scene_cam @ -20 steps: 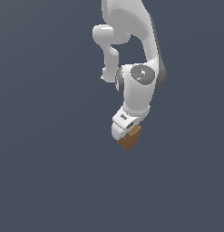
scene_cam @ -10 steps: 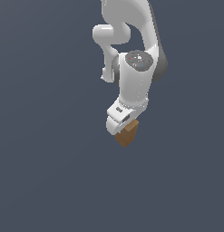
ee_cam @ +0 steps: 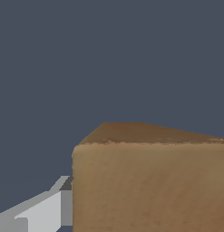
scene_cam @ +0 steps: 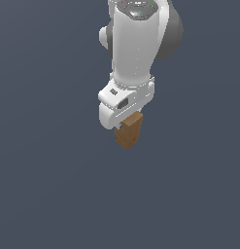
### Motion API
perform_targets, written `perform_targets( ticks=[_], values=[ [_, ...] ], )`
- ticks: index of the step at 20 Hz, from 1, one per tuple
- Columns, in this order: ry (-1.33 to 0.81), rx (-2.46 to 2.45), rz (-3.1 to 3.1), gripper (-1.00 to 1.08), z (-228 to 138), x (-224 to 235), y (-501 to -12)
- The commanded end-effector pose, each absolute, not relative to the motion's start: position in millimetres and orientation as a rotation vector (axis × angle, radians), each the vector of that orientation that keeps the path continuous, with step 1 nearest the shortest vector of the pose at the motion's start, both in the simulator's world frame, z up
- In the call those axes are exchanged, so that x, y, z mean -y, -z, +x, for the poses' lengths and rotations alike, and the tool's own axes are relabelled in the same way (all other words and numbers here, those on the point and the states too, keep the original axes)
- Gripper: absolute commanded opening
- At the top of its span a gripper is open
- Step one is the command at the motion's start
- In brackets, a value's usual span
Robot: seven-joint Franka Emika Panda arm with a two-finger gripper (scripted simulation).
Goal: Pick up the object and move it to a goal position.
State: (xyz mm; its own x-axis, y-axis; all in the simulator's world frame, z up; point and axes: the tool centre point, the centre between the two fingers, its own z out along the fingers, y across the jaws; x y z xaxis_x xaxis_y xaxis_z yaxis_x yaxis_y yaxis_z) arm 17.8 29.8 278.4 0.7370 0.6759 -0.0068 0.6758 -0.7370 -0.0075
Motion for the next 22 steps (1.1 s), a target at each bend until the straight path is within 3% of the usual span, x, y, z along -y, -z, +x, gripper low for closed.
perform_targets(
  ticks=[1,11,22],
  values=[
    [0.001,1.139,-2.926,-1.0,20.3,-19.1,-311.3],
    [0.001,1.139,-2.926,-1.0,26.3,20.4,-411.5],
    [0.0,1.139,-2.927,-1.0,32.5,49.3,-484.8]
  ],
)
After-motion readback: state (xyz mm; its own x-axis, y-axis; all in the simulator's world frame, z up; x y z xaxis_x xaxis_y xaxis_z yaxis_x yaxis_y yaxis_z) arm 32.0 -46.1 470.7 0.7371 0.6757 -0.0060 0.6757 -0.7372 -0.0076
